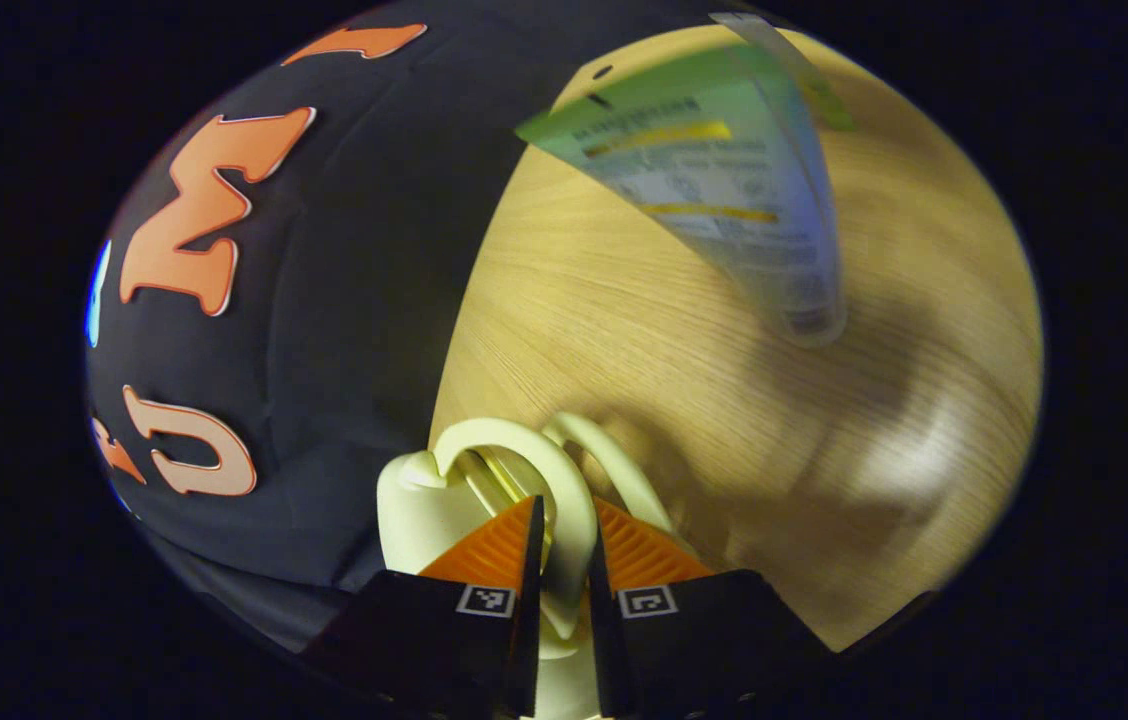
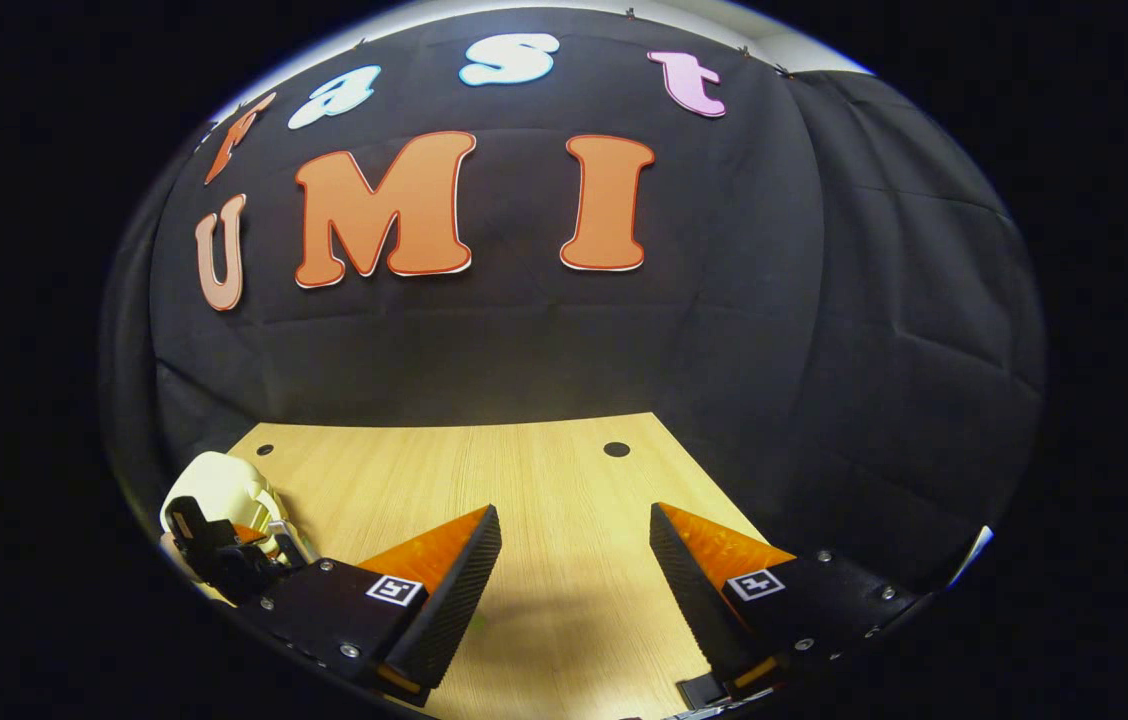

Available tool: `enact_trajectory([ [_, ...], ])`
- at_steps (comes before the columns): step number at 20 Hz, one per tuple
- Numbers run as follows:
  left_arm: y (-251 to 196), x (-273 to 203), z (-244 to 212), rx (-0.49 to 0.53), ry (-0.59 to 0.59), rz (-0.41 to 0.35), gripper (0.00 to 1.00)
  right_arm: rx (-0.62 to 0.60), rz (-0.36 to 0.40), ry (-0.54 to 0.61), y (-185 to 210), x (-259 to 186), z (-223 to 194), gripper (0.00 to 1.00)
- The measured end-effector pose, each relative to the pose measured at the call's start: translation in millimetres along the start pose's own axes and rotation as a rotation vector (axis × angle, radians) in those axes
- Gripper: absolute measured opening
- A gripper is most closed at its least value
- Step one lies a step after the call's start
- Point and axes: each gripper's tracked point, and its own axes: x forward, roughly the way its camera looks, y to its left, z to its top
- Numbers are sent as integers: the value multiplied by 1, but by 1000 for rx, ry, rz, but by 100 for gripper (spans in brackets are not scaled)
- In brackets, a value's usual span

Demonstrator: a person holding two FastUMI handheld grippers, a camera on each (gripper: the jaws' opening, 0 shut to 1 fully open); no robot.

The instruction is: First open the suitcase, pack the skin care products into it, and then close the suitcase.

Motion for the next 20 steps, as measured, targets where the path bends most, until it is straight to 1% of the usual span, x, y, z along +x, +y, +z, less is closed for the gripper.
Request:
enact_trajectory([
  [1, 1, 1, 3, 3, -15, -10, 22, 3, 1, -2, 1, 0, 0, 95],
  [2, 3, 1, 4, 6, -25, -18, 16, 7, 2, -2, 2, -1, 1, 95],
  [3, 7, -7, 5, -26, -27, -34, 10, 10, 7, -3, 5, -1, 0, 95],
  [4, 12, -16, 6, -93, -44, -53, 10, 12, 13, -6, 9, -2, 1, 95],
  [5, 16, -23, 8, -189, -56, -93, 10, 10, 18, -13, 14, -4, 1, 95],
  [7, 30, -41, 17, -424, -127, -171, 10, 1, 19, -25, 22, -7, 4, 95],
  [8, 41, -55, 21, -526, -161, -194, 10, 3, 25, -32, 28, -8, 5, 95],
  [9, 55, -66, 20, -597, -193, -199, 10, 8, 36, -35, 35, -9, 8, 95],
  [10, 69, -77, 16, -686, -227, -218, 10, 13, 45, -32, 44, -8, 8, 95],
  [12, 98, -93, 4, -949, -290, -307, 10, 17, 66, -47, 63, -10, 17, 95],
  [13, 114, -98, -7, -1074, -317, -337, 10, 17, 76, -59, 73, -12, 21, 95],
  [14, 132, -98, -20, -1167, -342, -338, 9, 16, 85, -75, 83, -15, 27, 95],
  [15, 149, -96, -39, -1218, -346, -309, 10, 17, 91, -91, 92, -18, 32, 95],
  [16, 165, -92, -60, -1217, -340, -262, 10, 22, 98, -104, 102, -21, 37, 95],
  [18, 189, -77, -103, -1180, -293, -176, 10, 45, 109, -118, 120, -25, 43, 95],
  [19, 195, -71, -115, -1176, -271, -162, 11, 60, 111, -124, 129, -27, 44, 95],
  [20, 200, -65, -137, -1188, -253, -170, 9, 75, 113, -125, 137, -29, 44, 95],
])
